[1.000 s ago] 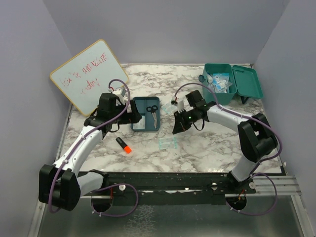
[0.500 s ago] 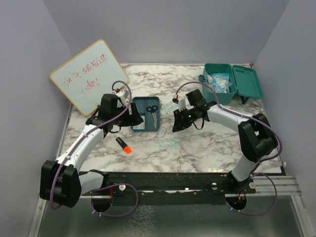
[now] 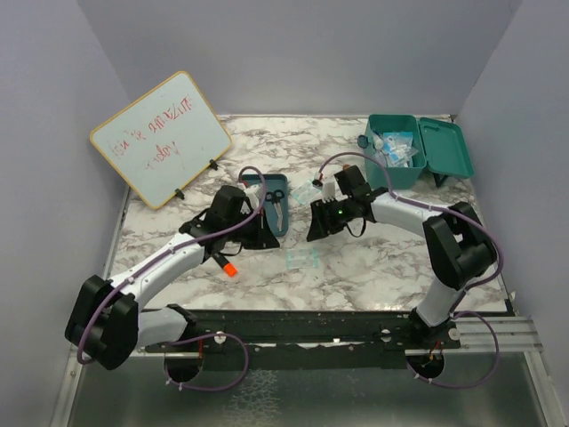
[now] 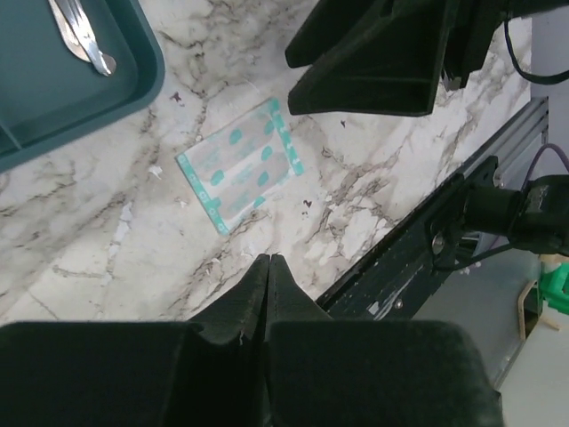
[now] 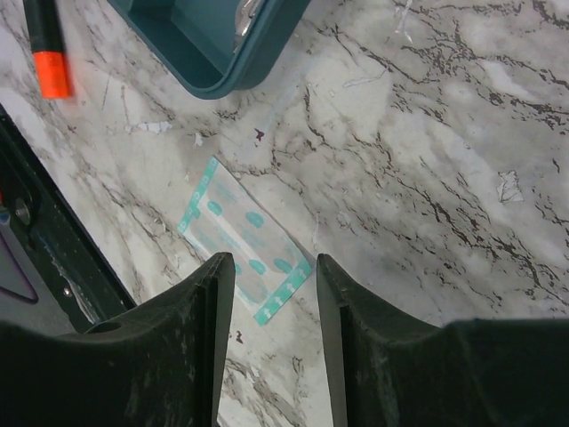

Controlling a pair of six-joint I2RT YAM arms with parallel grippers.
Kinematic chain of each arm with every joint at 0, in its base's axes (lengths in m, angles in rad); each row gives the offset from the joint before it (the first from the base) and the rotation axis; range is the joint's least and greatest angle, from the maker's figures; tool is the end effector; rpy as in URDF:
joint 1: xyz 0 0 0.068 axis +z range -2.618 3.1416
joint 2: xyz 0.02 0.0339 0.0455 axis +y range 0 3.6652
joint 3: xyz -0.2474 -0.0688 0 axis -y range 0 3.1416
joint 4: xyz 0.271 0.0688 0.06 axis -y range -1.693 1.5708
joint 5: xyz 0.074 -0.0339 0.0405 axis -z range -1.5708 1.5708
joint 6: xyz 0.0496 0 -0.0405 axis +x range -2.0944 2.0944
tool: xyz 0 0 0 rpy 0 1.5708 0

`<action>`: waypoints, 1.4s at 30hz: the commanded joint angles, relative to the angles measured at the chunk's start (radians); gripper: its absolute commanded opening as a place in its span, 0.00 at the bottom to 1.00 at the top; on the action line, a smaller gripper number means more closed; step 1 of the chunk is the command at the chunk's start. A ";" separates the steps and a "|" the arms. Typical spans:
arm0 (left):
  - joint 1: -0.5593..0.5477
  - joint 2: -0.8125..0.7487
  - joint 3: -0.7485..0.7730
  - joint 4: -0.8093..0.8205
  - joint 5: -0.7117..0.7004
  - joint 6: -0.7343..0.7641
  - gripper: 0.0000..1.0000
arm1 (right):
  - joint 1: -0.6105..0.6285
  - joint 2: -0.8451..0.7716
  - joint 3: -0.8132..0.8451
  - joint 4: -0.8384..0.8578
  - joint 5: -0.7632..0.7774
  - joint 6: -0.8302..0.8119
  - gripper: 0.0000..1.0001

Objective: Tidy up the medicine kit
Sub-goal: Pick up the medical item at the center of the board.

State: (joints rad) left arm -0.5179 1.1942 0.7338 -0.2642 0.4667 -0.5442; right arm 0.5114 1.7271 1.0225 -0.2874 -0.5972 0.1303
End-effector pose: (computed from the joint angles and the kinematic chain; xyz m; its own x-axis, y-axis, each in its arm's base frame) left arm 0.2383 -0.1615 0.1985 -0.8732 -0.0346 -0.4862 0.3305 0.6911 -0.6428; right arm 0.3062 0.2038 0.1318 -0.8113 -0.3321 -0.4812 -0.5724 0.6190 0.5378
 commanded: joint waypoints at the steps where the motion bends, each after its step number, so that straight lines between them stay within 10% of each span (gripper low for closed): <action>1: -0.075 0.039 -0.058 0.130 -0.046 -0.084 0.00 | 0.004 0.043 -0.016 0.048 -0.013 0.019 0.48; 16: -0.160 0.231 -0.177 0.444 -0.100 -0.169 0.00 | 0.004 0.072 -0.080 0.090 -0.036 0.022 0.50; 42: -0.179 0.350 -0.183 0.462 -0.148 -0.125 0.00 | 0.014 0.101 -0.090 0.062 -0.052 0.040 0.52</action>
State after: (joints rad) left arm -0.6895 1.5246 0.5606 0.1791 0.3473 -0.6914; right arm 0.5114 1.7878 0.9466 -0.1768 -0.6712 0.1684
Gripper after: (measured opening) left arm 0.002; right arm 0.513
